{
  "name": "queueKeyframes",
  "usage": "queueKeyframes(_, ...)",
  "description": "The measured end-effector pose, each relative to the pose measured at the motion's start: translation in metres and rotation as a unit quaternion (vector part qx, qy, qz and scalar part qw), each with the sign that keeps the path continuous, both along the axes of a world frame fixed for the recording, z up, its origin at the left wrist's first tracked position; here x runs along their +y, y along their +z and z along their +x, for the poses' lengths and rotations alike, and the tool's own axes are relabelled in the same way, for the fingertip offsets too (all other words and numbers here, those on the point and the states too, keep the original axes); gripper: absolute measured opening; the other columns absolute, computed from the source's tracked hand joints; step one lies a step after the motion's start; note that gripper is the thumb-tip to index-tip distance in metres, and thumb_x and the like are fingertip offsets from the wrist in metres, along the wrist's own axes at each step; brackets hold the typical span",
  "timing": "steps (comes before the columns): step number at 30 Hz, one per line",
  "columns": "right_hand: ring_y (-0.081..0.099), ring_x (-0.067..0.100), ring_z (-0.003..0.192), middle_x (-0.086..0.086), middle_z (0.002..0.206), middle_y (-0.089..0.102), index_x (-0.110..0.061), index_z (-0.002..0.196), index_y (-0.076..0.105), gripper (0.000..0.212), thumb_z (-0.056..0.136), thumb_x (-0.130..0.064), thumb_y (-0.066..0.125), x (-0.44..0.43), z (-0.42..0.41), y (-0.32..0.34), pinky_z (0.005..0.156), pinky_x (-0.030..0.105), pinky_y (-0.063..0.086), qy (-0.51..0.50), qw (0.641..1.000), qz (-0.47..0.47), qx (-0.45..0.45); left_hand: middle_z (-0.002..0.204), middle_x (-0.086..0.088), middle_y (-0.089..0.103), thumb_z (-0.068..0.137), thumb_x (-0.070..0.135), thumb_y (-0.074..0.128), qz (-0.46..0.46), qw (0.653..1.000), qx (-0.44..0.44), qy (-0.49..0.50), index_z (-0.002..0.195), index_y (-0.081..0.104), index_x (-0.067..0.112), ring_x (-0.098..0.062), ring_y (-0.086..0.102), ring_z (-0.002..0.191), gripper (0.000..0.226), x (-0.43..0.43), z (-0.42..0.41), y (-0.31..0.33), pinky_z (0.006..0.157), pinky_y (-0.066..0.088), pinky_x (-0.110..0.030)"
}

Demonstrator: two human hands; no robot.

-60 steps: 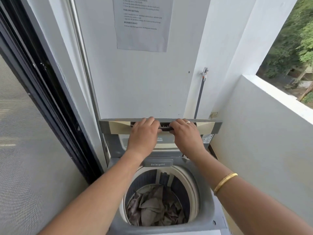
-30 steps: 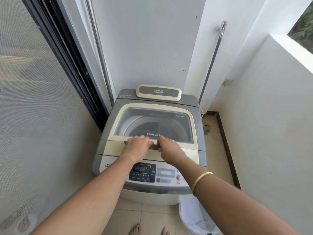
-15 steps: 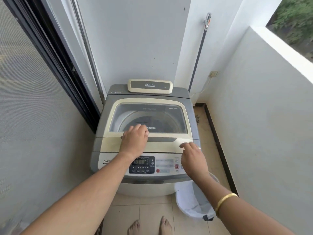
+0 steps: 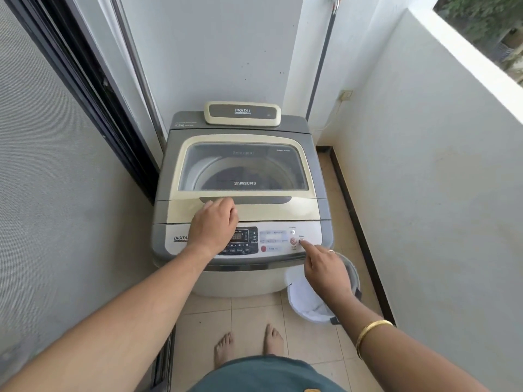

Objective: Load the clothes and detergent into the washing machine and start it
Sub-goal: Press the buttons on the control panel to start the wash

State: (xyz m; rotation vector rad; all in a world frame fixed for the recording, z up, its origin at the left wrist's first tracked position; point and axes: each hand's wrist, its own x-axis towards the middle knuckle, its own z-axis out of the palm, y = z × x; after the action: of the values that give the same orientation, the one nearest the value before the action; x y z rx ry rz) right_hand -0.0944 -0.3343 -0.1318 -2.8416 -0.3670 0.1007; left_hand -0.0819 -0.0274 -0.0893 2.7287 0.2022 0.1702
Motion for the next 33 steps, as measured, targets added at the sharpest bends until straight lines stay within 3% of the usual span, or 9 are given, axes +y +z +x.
queueKeyframes(10,0.067,0.027,0.08,0.003,0.099,0.076,-0.02,0.151,0.061,0.045,0.108,-0.015,0.047,0.002,0.0,0.001,0.069,0.042,0.057,-0.001,1.0,-0.011,0.007,0.082,0.003,0.06,0.109,0.028,0.043,-0.051,0.995,0.028,0.084,0.084,0.051,0.019,-0.025,0.061,0.076,0.029,0.024,-0.016,-0.01,0.062,0.049,-0.04)
queueKeyframes(14,0.066,0.026,0.08,0.003,0.099,0.076,-0.02,0.151,0.06,0.044,0.109,-0.016,0.047,0.002,0.0,0.0,0.07,0.042,0.058,0.002,1.0,-0.01,0.009,0.084,0.003,0.061,0.111,0.027,0.042,-0.088,0.988,0.037,0.119,0.084,0.052,0.019,-0.021,0.059,0.073,0.03,0.028,-0.019,-0.013,0.057,0.037,-0.034)
queueKeyframes(24,0.067,0.025,0.079,0.003,0.102,0.077,-0.02,0.149,0.06,0.044,0.107,-0.011,0.05,0.003,0.003,0.001,0.069,0.038,0.058,0.026,0.999,-0.021,-0.011,0.084,0.003,0.064,0.111,0.026,0.042,-0.113,0.982,0.054,0.139,0.084,0.052,0.021,-0.02,0.062,0.073,0.029,0.028,-0.017,-0.012,0.055,0.041,-0.033)
queueKeyframes(28,0.071,0.03,0.085,0.004,0.102,0.078,-0.018,0.149,0.06,0.047,0.102,-0.013,0.054,0.022,-0.009,0.0,0.07,0.043,0.06,0.103,0.994,-0.017,-0.011,0.082,0.006,0.064,0.111,0.027,0.042,-0.135,0.978,0.037,0.157,0.086,0.056,0.023,-0.021,0.06,0.075,0.029,0.032,-0.015,-0.012,0.058,0.039,-0.034)
queueKeyframes(33,0.066,0.027,0.068,-0.001,0.08,0.071,-0.019,0.147,0.065,0.059,0.088,-0.014,0.067,0.054,-0.018,0.001,0.053,0.037,0.053,0.192,0.98,-0.042,-0.028,0.083,0.005,0.063,0.112,0.032,0.04,-0.134,0.97,0.02,0.203,0.09,0.061,0.024,-0.028,0.062,0.081,0.031,0.041,-0.013,-0.013,0.068,0.046,-0.038)
